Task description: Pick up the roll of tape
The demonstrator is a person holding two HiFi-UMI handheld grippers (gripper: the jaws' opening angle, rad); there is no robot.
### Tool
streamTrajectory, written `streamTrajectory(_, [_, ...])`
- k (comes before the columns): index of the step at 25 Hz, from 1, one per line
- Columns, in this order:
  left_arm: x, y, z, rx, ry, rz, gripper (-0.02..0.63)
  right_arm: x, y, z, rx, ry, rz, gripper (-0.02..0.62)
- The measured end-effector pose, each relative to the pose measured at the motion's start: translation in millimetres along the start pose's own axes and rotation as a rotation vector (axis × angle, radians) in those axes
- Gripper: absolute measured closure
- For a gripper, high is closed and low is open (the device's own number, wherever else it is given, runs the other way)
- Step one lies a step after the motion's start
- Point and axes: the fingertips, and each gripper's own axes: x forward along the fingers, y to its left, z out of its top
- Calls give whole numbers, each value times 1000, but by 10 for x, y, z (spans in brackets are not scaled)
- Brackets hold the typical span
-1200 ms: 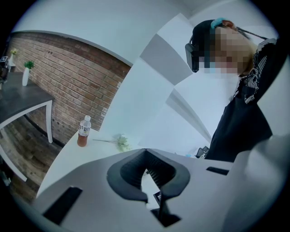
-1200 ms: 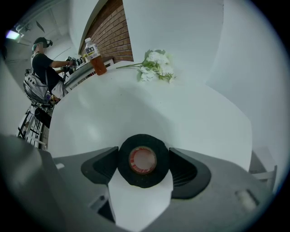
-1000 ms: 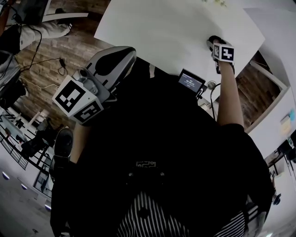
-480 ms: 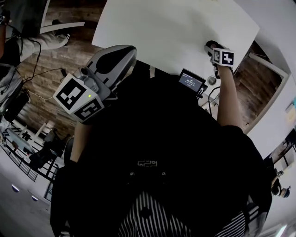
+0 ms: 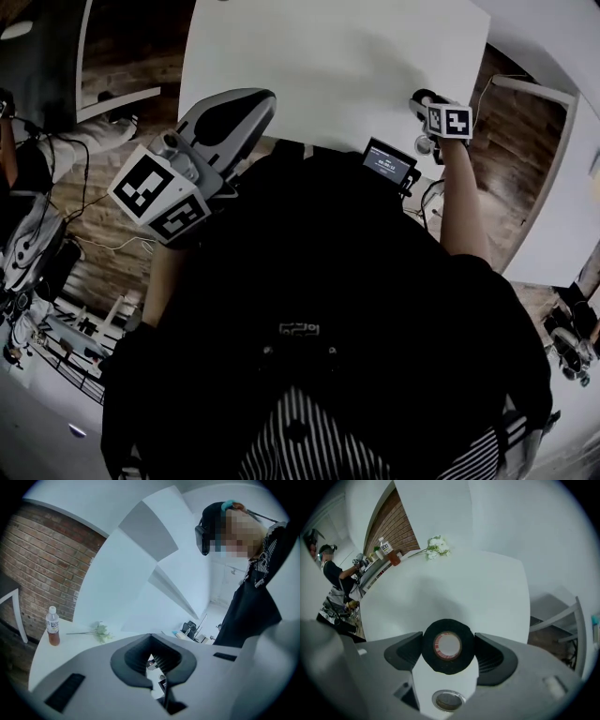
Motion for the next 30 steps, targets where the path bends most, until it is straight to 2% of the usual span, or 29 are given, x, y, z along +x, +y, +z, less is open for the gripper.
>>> streamTrajectory(4, [78,30,112,42,20,-53,603,-206,68,-47,86,-55,-7,253])
streamTrajectory(11, [248,-24,280,95,26,-140,603,-700,393,141,114,-163,32,253])
streamTrajectory(22, [250,12,539,144,12,-213,603,-1886,1369,1116,6,-392,150,253])
streamTrajectory(30, [255,1,702,197,3,-214,603,-2683,2051,1686,-54,-569,271,253])
